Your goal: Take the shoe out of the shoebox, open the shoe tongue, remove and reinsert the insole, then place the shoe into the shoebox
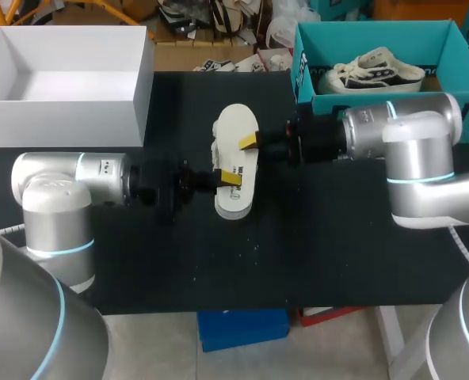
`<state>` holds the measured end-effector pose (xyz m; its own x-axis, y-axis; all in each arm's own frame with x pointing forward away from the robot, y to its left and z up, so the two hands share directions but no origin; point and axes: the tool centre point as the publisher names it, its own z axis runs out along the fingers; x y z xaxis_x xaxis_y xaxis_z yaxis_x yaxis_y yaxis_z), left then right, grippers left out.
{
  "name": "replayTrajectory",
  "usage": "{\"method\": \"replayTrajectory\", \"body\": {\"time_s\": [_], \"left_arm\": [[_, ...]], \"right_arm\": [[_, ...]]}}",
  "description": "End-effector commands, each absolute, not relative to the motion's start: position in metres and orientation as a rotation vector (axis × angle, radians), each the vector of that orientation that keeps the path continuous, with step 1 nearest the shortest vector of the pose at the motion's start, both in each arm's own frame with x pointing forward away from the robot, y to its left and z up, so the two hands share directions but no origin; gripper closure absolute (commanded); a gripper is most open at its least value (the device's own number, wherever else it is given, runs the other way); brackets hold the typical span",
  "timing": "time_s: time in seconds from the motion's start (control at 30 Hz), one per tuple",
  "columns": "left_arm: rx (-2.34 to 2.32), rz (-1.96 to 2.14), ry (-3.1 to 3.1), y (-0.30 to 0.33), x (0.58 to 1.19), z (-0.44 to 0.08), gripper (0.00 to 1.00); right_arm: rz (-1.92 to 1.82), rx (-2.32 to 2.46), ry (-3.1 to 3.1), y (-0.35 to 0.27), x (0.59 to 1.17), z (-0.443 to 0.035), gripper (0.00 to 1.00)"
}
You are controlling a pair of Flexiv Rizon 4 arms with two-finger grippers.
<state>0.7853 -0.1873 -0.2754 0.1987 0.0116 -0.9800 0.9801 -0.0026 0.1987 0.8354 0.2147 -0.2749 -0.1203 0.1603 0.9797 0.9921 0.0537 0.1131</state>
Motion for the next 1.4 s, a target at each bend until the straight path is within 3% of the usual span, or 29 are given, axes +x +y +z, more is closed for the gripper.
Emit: {"method": "replayTrajectory", "body": {"time_s": [0.03,0.23,0.27,0.3,0.93,1.4], "left_arm": [[1.309,-1.052,1.070,-0.187,0.785,-0.275,1.00],[1.309,-1.052,1.070,-0.187,0.785,-0.275,1.00],[1.330,-1.020,1.092,-0.187,0.784,-0.274,0.72],[1.357,-0.983,1.090,-0.185,0.783,-0.272,0.00],[1.882,-0.206,1.579,-0.135,0.750,-0.212,0.00],[1.898,-0.197,1.516,-0.141,0.749,-0.203,0.00]], "right_arm": [[-1.173,-1.265,-1.454,0.216,0.838,-0.277,0.99],[-1.173,-1.265,-1.454,0.216,0.838,-0.277,1.00],[-1.173,-1.265,-1.454,0.216,0.838,-0.277,1.00],[-1.173,-1.265,-1.454,0.216,0.838,-0.277,1.00],[-1.173,-1.265,-1.454,0.216,0.838,-0.277,1.00],[-1.173,-1.265,-1.454,0.216,0.838,-0.277,1.00]]}}
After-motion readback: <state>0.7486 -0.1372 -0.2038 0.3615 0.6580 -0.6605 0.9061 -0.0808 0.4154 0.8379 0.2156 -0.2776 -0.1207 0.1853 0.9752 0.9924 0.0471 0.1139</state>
